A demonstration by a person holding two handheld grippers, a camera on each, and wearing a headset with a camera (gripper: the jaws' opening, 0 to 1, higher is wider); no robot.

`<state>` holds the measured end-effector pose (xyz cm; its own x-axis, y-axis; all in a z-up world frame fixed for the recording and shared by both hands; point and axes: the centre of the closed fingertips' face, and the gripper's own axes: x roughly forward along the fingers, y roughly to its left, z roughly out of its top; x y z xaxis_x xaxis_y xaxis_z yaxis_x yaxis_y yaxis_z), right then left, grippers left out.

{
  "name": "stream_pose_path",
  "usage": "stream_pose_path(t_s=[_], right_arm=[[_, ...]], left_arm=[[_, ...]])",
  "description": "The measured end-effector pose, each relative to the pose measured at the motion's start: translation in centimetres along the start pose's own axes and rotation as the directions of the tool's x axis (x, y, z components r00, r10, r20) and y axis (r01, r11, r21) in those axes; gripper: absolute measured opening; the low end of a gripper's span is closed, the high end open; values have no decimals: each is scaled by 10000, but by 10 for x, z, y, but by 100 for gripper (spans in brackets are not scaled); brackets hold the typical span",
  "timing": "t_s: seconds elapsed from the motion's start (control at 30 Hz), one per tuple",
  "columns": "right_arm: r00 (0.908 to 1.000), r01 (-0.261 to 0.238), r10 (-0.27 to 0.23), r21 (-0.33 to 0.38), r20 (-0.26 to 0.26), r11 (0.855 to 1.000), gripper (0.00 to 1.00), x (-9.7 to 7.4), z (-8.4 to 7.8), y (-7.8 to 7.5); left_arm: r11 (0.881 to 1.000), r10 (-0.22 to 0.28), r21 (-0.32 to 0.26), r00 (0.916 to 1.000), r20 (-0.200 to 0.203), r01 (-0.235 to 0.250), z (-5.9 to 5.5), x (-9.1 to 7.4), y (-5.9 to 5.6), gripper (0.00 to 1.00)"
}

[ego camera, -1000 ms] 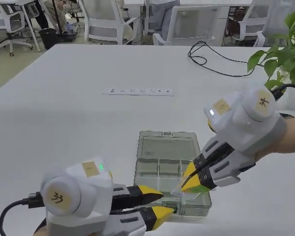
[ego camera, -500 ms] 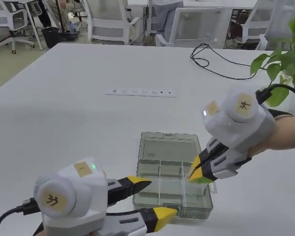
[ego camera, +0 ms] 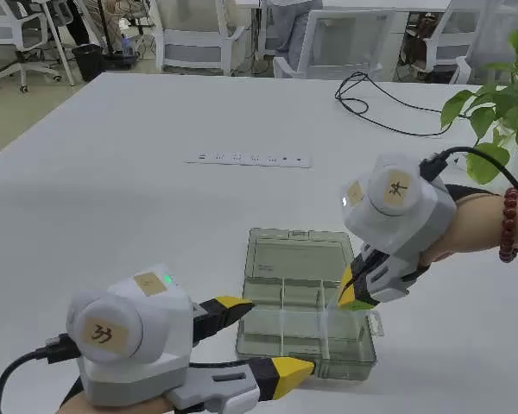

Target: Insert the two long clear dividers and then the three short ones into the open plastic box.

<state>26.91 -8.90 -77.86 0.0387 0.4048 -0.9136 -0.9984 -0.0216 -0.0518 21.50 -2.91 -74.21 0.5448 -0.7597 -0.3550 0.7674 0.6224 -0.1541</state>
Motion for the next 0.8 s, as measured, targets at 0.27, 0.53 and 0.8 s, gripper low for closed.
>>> stream_pose_path(t_s=[0.27, 0.53, 0.8], right_arm=[[9996, -118, 116, -44, -245, 9999, 2, 5, -4, 0], [9985, -222, 207, -284, -508, 9994, 2, 12, -6, -1], [9968, -423, 393, -421, -703, 9982, 2, 13, -6, -1]], left_arm=[[9999, 98, -79, 9999, -50, -98, -1, -2, 3, 64], [9998, 184, -105, 9998, -62, -185, -2, -3, 6, 63], [9998, 167, -95, 9998, -55, -167, -2, -2, 6, 62]])
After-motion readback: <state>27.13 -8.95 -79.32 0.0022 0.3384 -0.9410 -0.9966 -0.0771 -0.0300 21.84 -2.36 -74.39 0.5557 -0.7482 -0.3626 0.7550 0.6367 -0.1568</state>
